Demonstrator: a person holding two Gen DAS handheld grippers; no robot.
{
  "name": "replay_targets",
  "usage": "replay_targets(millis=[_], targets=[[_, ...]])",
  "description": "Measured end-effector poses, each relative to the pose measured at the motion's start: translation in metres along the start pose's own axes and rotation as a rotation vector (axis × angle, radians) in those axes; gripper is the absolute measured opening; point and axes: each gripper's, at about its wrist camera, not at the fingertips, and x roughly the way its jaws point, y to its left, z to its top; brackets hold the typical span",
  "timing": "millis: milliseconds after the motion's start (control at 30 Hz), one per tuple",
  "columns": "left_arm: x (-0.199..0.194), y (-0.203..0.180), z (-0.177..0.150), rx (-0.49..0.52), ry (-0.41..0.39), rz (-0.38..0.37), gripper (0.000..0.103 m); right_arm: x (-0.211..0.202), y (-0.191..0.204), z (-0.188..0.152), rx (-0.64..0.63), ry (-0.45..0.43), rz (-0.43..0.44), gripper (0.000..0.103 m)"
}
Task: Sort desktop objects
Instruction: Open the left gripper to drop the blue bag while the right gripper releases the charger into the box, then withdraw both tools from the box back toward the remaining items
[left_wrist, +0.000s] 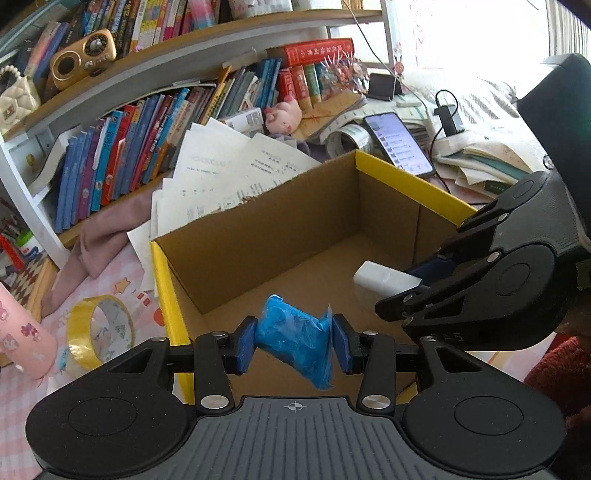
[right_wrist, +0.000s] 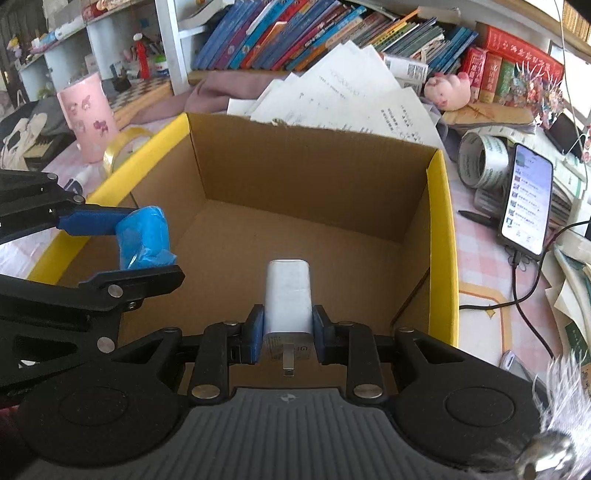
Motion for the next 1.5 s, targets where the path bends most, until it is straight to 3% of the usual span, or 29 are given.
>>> replay_targets(millis=[433, 467, 533, 700, 867, 1133, 1500], targets=[[0.002, 0.001, -0.002, -0.045, 0.012, 0.000, 0.045, 0.007, -0.005, 0.000, 0.003, 0.019, 0.035, 0.025], [0.002, 0.001, -0.002, -0.045, 0.011, 0.002, 0.045, 0.006, -0.005, 0.000, 0.007, 0.015, 0.036, 0.026], [0.000, -0.001, -0.003, -0.031, 0.006, 0.011, 0.056, 0.005, -0.005, 0.001, 0.014, 0.002, 0.040, 0.033], [-0.010, 0.000, -0.007, -0.012, -0.054, 0.031, 0.061, -0.004, -0.004, 0.002, 0.038, -0.044, 0.023, 0.042], [-0.029, 0.005, -0.012, 0.007, -0.135, 0.003, 0.069, -0.021, 0.005, 0.002, 0.073, -0.116, -0.022, 0.050], [-0.060, 0.021, -0.029, 0.061, -0.250, -0.039, 0.079, -0.050, 0.037, -0.005, 0.133, -0.210, -0.142, 0.053], [-0.102, 0.065, -0.072, 0.068, -0.319, -0.096, 0.082, -0.083, 0.107, -0.029, 0.218, -0.306, -0.285, 0.056]])
